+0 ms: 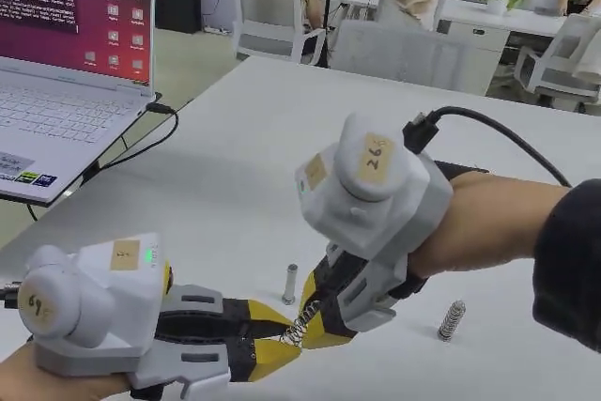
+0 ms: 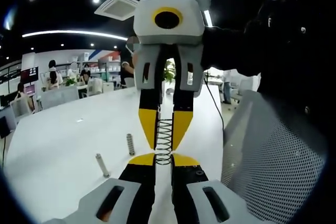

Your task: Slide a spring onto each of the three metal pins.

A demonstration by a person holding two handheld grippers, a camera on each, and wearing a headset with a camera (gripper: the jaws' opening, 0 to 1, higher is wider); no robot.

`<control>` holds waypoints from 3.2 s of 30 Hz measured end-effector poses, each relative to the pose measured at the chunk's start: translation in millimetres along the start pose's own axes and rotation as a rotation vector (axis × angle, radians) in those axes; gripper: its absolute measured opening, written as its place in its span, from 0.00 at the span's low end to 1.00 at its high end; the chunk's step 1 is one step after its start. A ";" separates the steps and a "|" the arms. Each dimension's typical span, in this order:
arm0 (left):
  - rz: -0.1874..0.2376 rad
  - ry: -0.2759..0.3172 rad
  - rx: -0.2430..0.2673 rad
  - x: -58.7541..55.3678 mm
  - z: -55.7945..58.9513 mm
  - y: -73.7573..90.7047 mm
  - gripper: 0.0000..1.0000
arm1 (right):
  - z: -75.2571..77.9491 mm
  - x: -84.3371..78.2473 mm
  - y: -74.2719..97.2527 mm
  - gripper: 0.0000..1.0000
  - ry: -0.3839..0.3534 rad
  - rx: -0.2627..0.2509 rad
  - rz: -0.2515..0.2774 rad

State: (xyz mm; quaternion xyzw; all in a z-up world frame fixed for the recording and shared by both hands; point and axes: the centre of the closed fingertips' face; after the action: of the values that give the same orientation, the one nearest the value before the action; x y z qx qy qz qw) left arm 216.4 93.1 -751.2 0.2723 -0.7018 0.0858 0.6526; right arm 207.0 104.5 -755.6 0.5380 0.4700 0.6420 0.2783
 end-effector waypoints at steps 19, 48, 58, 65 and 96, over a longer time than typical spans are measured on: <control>0.013 0.006 0.008 -0.8 -4.7 -4.6 0.02 | 4.0 3.9 -1.3 0.08 -0.012 -0.010 -0.021; 0.002 0.049 0.051 -14.6 -12.0 -1.7 0.16 | 19.8 -4.2 -2.0 0.08 -0.003 -0.026 -0.076; -0.007 0.059 0.094 -20.5 -19.6 7.7 0.27 | 44.3 -4.4 10.5 0.08 -0.020 -0.074 -0.075; -0.010 0.070 0.111 -24.7 -20.6 12.0 0.34 | 65.1 -3.8 15.3 0.09 -0.026 -0.121 -0.078; -0.019 0.128 0.129 -41.5 -14.7 22.2 0.52 | 118.1 -9.0 -24.2 0.09 -0.047 -0.124 -0.134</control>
State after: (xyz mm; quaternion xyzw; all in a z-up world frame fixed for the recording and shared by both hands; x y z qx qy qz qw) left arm 218.2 129.8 -783.9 0.3144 -0.6491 0.1421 0.6780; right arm 318.3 142.4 -783.8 0.5018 0.4579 0.6370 0.3644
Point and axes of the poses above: the centre of the closed fingertips' face, and the gripper's own axes: y roughly backward along the fingers, z roughly to its right, x roughly out of its top, and after that the axes turned 7 degrees about -y, right-handed
